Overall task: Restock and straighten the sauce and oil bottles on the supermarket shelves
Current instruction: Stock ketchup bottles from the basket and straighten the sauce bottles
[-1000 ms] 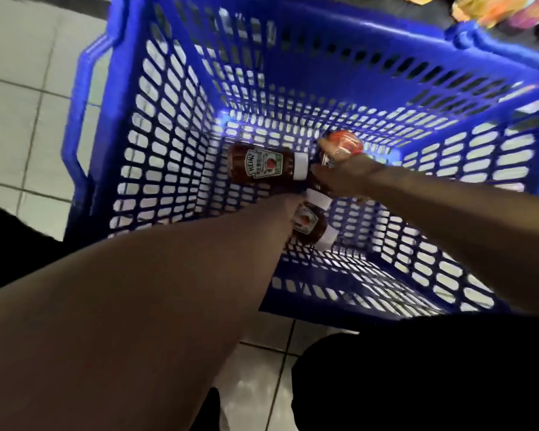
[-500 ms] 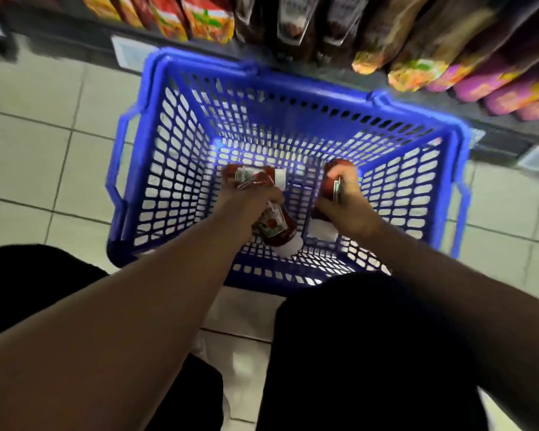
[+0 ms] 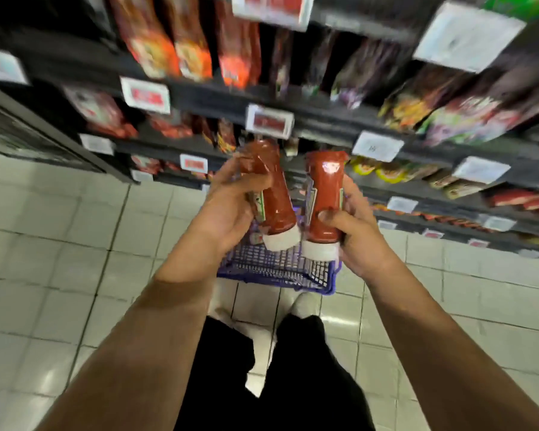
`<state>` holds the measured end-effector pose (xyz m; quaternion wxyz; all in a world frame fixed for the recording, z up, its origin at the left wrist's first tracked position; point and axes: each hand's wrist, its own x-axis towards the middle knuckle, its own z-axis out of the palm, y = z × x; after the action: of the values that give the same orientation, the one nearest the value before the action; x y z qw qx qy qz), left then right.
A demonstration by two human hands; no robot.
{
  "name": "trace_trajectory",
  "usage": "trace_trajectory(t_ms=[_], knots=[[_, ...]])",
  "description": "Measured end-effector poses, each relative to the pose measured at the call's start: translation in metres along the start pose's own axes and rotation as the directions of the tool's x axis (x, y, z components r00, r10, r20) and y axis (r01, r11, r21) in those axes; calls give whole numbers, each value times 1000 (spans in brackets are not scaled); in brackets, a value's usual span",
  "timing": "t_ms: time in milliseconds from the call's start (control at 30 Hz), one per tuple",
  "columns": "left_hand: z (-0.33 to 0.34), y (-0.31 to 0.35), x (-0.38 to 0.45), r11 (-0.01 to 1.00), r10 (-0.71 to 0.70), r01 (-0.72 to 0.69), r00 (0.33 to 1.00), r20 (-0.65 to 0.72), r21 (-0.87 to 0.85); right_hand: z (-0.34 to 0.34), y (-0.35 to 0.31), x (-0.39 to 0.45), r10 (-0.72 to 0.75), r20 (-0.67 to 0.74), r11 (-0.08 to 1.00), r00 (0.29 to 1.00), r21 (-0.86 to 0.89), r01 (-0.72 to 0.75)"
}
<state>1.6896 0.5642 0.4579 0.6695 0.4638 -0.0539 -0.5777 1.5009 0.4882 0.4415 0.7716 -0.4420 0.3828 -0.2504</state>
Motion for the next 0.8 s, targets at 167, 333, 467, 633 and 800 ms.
trace_trajectory(t_ms=[167, 333, 467, 633, 800], knots=[[70, 136, -60, 997, 67, -79, 943, 325, 25, 76, -132, -53, -132, 19, 991, 991, -16, 132], [134, 219, -94, 939, 262, -332, 857, 444, 86, 118, -223, -82, -319, 107, 947, 942, 86, 311], [178, 255, -102, 858, 413, -503, 797, 441, 105, 124, -281, -93, -440, 101, 898, 892, 41, 438], [225, 285, -90, 702, 573, -691, 691, 440, 172, 107, -337, -76, -515, 78, 856, 854, 90, 509], [263, 297, -69, 583, 657, -767, 640, 399, 268, 82, -388, -42, -532, 135, 847, 836, 103, 522]])
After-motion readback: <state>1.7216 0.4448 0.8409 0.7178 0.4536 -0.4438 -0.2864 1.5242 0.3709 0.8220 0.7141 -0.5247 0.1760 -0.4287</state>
